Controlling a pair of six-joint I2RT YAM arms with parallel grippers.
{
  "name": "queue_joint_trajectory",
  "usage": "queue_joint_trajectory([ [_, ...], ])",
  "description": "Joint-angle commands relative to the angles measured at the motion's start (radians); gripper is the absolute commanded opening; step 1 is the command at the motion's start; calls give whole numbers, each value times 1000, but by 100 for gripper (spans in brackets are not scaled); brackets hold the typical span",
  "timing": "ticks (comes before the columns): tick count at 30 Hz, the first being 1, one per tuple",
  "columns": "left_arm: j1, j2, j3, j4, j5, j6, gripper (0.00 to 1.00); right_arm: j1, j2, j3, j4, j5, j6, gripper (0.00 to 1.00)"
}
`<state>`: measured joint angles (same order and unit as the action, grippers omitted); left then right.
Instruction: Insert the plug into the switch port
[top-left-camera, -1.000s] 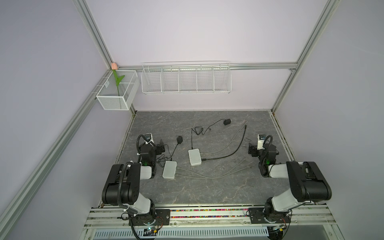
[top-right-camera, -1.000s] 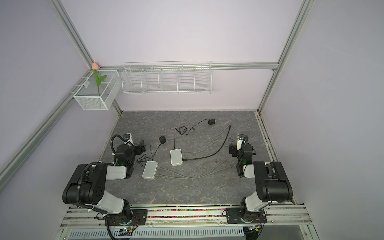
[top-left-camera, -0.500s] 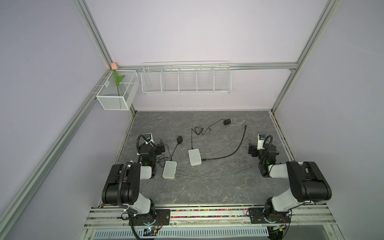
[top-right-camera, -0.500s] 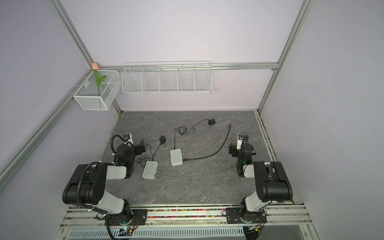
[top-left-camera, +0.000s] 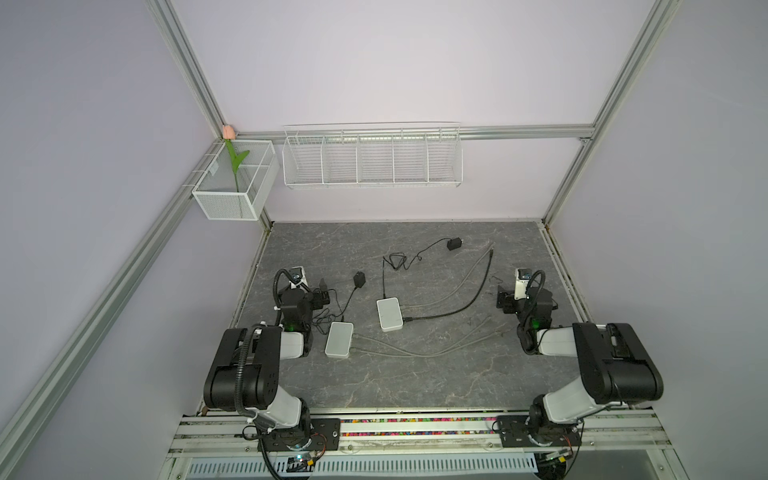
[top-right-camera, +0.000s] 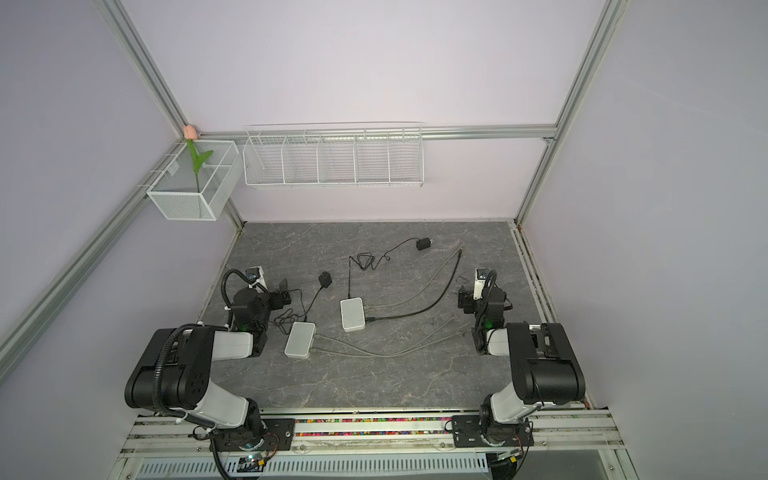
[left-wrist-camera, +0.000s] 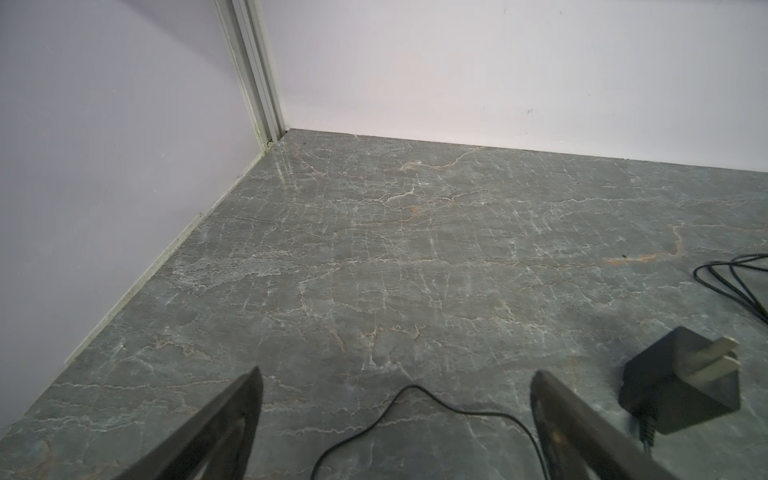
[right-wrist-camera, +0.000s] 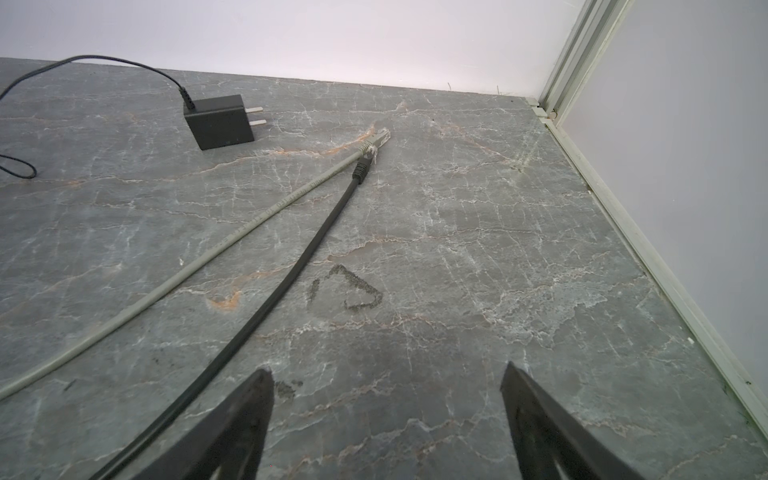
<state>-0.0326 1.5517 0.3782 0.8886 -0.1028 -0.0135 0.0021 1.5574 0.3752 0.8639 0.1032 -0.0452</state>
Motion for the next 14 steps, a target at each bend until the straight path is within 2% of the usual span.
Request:
queue_joint_trajectory([
  [1,2,-4,11,13,13,12,99,-2,-23,10,7,-17,10,89],
  [14,2,-4,11,14,12,13,99,-2,-25,10,4,-17,10,89],
])
